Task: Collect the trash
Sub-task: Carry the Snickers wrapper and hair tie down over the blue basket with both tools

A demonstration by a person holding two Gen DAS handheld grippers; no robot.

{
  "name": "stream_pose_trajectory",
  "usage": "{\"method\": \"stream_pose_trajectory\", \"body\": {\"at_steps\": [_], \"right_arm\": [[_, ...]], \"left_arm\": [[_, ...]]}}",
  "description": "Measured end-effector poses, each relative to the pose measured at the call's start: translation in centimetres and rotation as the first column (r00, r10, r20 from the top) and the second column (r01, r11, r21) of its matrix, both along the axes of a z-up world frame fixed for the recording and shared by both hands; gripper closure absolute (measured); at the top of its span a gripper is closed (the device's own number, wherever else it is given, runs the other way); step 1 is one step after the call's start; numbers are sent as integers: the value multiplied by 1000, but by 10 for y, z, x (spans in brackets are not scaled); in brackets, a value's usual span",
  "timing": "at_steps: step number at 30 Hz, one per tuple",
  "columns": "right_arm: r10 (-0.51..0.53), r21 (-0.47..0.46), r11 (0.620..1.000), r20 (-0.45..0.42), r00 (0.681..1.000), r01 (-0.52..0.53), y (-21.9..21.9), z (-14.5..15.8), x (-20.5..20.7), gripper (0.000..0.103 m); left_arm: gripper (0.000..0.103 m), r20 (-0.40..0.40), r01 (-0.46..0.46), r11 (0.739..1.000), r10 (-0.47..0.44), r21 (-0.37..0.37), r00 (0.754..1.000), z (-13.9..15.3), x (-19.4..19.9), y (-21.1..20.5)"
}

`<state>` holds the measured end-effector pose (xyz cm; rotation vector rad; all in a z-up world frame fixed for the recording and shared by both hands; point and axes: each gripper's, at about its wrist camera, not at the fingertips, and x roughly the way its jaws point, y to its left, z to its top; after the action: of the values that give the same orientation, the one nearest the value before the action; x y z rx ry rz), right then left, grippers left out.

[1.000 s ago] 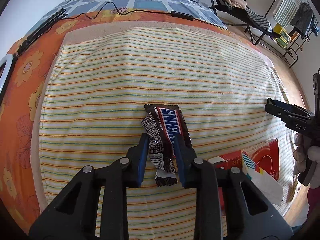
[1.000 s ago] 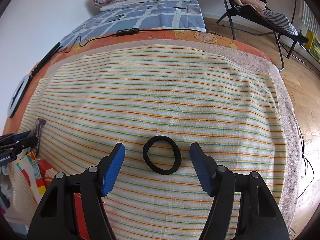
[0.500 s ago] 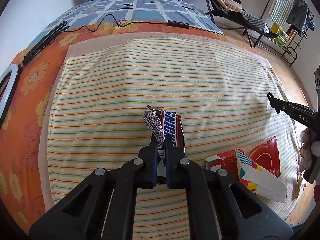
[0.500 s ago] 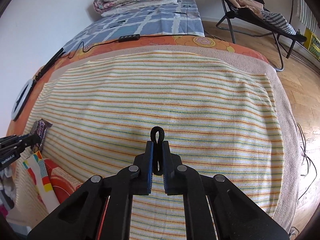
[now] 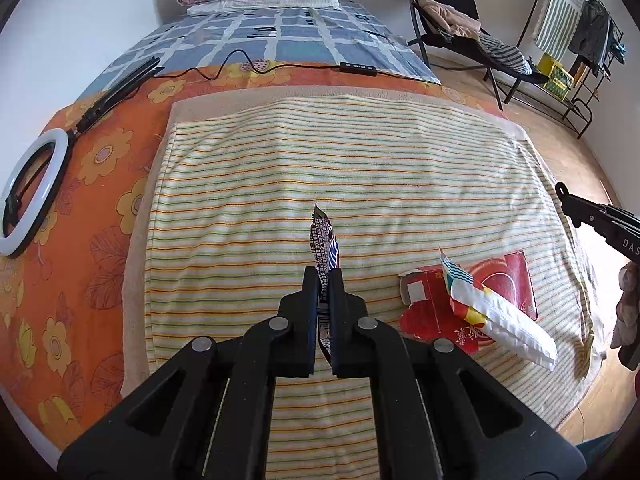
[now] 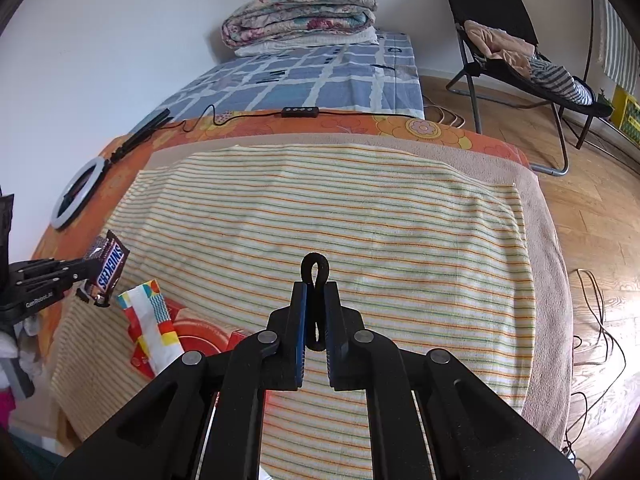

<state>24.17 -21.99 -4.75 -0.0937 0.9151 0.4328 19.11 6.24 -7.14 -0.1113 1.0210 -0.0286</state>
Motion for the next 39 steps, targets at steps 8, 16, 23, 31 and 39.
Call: {"method": "stream_pose_trajectory", "body": {"at_steps": [8, 16, 23, 31, 39], "right_arm": [[79, 4, 997, 14, 997, -79, 11, 21, -62, 97], [120, 9, 993, 17, 993, -120, 11, 30, -132, 97], [179, 7, 984, 4, 984, -179, 12, 23, -194, 97], [236, 22, 972, -61, 970, -235, 11, -3, -256, 97], [281, 5, 959, -128, 951, -283, 17, -34, -296, 97]], "left_arm": [[101, 32, 25, 1000, -25, 5, 999, 29, -48, -12], [101, 54, 74, 997, -75, 22, 996, 47, -108, -35], [100, 40, 112, 994, -112, -1, 993, 49, -163, -55], [100, -11, 157, 987, -157, -22, 988, 27, -219, -76], [100, -90, 193, 979, -199, -69, 976, -8, -257, -97]]}}
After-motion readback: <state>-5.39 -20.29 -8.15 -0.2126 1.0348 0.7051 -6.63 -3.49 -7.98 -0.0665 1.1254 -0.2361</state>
